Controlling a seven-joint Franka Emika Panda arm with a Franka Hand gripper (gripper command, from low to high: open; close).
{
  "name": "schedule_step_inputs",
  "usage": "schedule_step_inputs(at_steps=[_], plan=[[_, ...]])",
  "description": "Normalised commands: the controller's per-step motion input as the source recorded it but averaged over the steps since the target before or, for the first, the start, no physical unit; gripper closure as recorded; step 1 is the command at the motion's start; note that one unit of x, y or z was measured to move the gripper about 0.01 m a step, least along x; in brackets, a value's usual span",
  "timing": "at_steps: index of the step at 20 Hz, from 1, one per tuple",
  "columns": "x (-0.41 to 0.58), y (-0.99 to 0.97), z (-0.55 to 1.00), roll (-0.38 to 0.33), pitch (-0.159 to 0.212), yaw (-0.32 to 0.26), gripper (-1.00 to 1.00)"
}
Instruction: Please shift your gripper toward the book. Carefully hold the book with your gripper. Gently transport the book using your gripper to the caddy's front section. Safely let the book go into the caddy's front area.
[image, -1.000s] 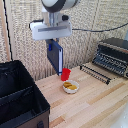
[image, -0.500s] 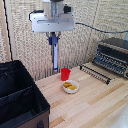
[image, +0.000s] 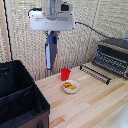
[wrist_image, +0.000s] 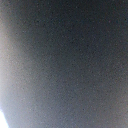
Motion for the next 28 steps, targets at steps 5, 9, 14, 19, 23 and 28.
schedule_step_inputs(at_steps=[5,9,14,19,23,28], plan=[[-0.029,0.37,0.31,0.07,0.0,-0.216,1.0],[-0.081,0.28,0.39,0.145,0.0,-0.199,1.0],[-0.077,0.32,0.35,0.14,0.0,-0.203,1.0],[-0.045,0.55,0.06,0.042,0.0,-0.203,1.0],[-0.159,0.67,-0.11,0.0,0.0,-0.16,1.0],[-0.339,0.71,-0.06,0.0,0.001,-0.099,1.0]])
